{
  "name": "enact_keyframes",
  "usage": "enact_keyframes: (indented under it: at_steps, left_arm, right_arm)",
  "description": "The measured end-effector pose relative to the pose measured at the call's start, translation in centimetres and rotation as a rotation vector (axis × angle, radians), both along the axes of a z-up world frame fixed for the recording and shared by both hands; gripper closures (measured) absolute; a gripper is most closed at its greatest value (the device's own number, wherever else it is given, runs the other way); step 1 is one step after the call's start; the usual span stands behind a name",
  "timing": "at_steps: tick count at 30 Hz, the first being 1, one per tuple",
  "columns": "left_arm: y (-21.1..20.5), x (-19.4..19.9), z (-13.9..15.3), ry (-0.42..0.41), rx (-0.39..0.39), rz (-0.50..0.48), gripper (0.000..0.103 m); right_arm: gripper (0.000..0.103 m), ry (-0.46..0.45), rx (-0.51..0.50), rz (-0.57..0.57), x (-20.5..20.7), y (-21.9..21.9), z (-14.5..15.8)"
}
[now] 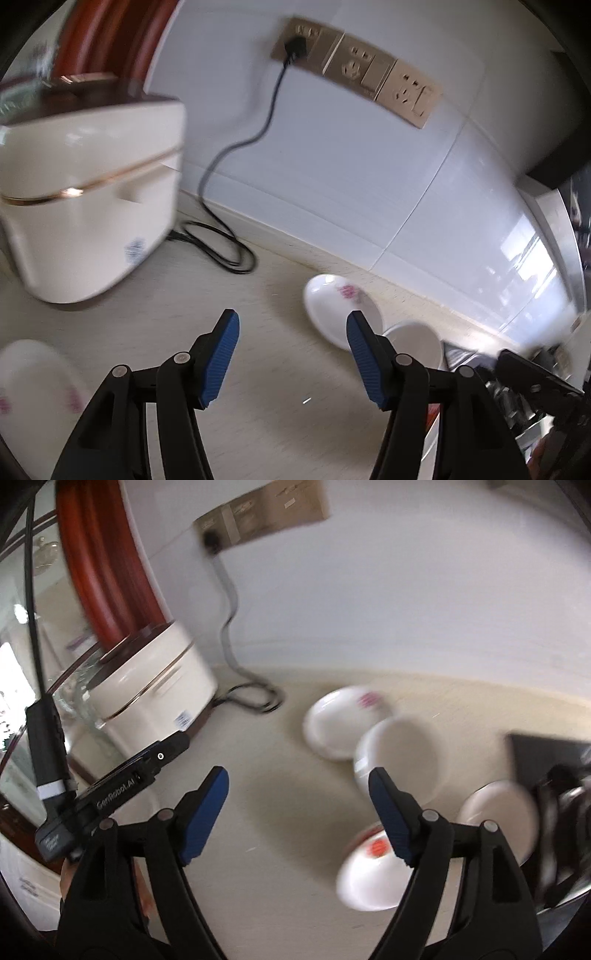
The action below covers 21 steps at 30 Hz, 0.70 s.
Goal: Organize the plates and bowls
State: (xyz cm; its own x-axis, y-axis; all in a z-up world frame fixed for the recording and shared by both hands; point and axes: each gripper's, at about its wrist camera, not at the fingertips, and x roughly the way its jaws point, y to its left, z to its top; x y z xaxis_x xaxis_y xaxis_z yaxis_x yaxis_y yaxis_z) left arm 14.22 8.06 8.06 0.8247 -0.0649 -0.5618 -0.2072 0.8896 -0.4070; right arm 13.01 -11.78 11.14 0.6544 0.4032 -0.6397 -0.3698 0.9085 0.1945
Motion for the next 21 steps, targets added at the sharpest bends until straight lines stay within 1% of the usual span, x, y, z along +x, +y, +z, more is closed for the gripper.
enact_keyframes:
  at_steps: [1, 3, 5, 7, 9, 11, 12, 14, 15, 16, 19, 21]
  left_arm:
    - [-0.1, 1.7, -0.3, 0.011, -0.031, -0.008, 0.042]
    - [-0.6, 3.9, -1.0, 0.025, -0.052, -0.01, 0.042]
    - [-1.1, 6.4, -2.5, 0.057, -0.081, -0.008, 0.041]
    - [-1.1, 8.2, -4.1, 0.092, -0.121, -0.007, 0.042]
    - [-1.4, 9.5, -5.3, 0.11, -0.138, -0.007, 0.042]
    - [-1.4, 10.7, -6.9, 0.127, -0.168, -0.008, 0.042]
    - [-1.3, 11.2, -7.6, 0.129, -0.185, -0.007, 0.042]
    - [-1.1, 11.8, -8.6, 0.137, -0.201, -0.005, 0.042]
    - [-1.0, 12.2, -9.0, 0.141, -0.212, -0.005, 0.042]
    - [-0.9, 12.5, -9.6, 0.145, -0.228, -0.011, 0.042]
    - [-1.0, 13.2, -10.5, 0.153, -0.25, -0.038, 0.044]
    - [-1.1, 13.2, -10.6, 0.13, -0.251, -0.067, 0.044]
  right_arm:
    - [0.021, -0.009, -0.017, -0.019, 0.6, -0.8, 0.7]
    - [0.021, -0.025, -0.07, -0.056, 2.2, -2.2, 1.9]
    - [0.021, -0.023, -0.114, -0.078, 3.8, -3.0, 2.4]
    - [0.021, -0.003, -0.131, -0.076, 5.5, -3.8, 2.6]
    - [0.021, 0.048, -0.127, -0.058, 8.0, -4.4, 2.5]
    - [0.021, 0.129, -0.107, -0.024, 10.4, -4.8, 1.7]
    - [0.021, 0.154, -0.117, -0.02, 11.4, -4.9, 1.3]
    - [0.021, 0.18, -0.184, -0.028, 13.4, -4.8, 0.3]
    - [0.021, 0.193, -0.201, -0.022, 14.3, -4.7, -0.1]
    - [0.021, 0.222, -0.208, -0.012, 15.5, -4.7, -0.8]
    - [0.021, 0.268, -0.215, 0.019, 17.8, -4.5, -2.3]
    - [0.021, 0.316, -0.197, 0.05, 19.4, -4.0, -3.7]
